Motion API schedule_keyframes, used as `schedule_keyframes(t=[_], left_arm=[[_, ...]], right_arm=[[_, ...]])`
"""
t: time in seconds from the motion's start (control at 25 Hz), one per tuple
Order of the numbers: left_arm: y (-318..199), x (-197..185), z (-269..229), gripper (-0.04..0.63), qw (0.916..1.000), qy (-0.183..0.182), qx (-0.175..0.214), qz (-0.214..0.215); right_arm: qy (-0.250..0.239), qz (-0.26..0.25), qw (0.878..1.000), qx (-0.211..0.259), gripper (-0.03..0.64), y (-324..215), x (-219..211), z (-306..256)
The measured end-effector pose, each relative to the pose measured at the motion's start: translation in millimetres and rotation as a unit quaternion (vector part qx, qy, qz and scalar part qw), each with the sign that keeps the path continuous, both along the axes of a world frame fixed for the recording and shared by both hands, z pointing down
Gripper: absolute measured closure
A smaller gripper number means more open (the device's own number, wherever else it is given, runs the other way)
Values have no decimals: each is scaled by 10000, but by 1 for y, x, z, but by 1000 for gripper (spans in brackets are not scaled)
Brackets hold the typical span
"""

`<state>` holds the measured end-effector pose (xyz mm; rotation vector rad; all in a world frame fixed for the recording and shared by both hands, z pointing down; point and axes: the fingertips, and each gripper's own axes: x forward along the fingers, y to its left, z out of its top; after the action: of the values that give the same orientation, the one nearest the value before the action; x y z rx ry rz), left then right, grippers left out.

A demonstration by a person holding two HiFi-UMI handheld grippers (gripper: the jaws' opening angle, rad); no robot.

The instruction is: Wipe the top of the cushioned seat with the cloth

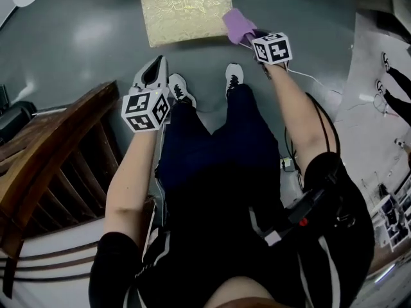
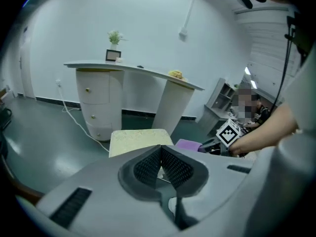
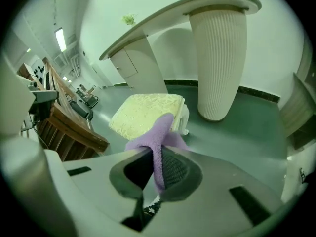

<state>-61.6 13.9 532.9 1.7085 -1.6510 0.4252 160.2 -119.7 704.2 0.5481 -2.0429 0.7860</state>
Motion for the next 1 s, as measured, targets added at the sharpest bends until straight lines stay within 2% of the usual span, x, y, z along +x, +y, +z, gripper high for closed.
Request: schedule_keyframes(t=[0.12,0.2,0.36,0.52,0.64,0.76,1.0], left_arm=[[-1,13,-22,591,9974,-49,23,724],[-1,10,-41,591,9956,-151,41,921],[-14,-3,-87,591,9947,-160,345,951],[-28,-6,-133,591,9932,16,695,935],[-36,-19,-178,591,9920,287,1044,647],[-43,-23,-229,591,9865,220,1429,770],[-49,-30,-310,591,9722,162,2181,832]], right_arm=[[-56,331,9994,64,594,5,8,-34],[-253,514,9983,130,594,10,6,-61],[-624,760,9946,330,594,8,-3,-122],[-1084,714,9890,708,592,4,-19,-196],[-1205,1021,9817,1062,591,-9,-24,-249],[-1431,1290,9726,1305,589,-19,-22,-304],[-1989,1369,9536,1798,591,-31,-24,-416]])
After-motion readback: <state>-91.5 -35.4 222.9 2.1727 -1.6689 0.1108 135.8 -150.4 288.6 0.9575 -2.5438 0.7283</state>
